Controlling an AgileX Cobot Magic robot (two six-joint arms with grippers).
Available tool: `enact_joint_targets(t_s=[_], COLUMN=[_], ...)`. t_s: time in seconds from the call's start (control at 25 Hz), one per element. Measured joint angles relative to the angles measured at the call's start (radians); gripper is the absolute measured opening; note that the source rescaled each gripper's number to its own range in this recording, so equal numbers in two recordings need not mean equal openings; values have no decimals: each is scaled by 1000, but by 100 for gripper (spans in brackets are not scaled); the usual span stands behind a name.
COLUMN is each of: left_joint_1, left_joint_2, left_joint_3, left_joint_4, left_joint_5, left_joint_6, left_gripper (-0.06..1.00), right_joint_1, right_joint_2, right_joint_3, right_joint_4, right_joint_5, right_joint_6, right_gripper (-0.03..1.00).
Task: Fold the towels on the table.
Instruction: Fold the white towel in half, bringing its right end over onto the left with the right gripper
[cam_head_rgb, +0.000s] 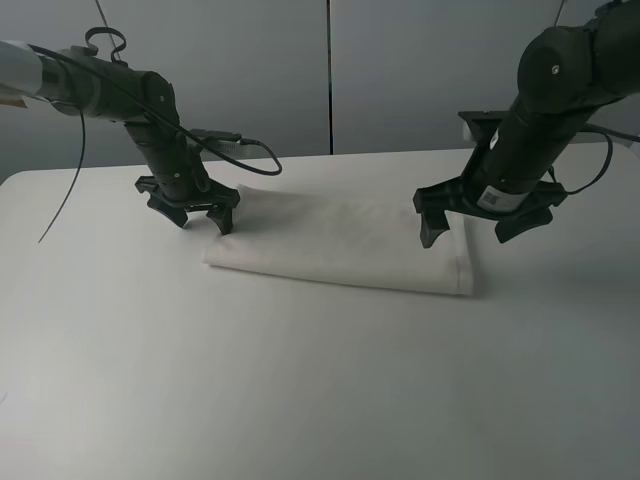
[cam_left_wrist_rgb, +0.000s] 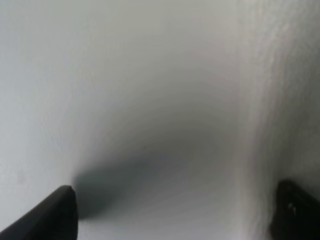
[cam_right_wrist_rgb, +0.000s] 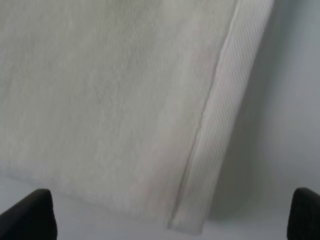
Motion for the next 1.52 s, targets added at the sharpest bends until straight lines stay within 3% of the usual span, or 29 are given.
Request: enact_joint_targets(t_s=[0.32, 0.48, 0.64, 1.52], left_joint_1=[0, 0, 0, 0], left_joint_2=[0, 0, 0, 2], left_joint_3=[-2, -2, -2, -7], left_joint_4=[5, 5, 5, 6], left_joint_5=[4, 6, 7, 14], left_joint_6=[-2, -9, -9, -5], left_gripper=[100, 100, 100, 100], right_joint_1=[-17, -59, -88, -94], right_joint_2=[172, 243, 285, 371], right_joint_3=[-228, -304, -315, -323], right_joint_4=[2, 80, 158, 115], right_joint_5=[136, 166, 167, 139], right_joint_6=[-2, -46, -114, -129], right_gripper=[100, 100, 100, 100])
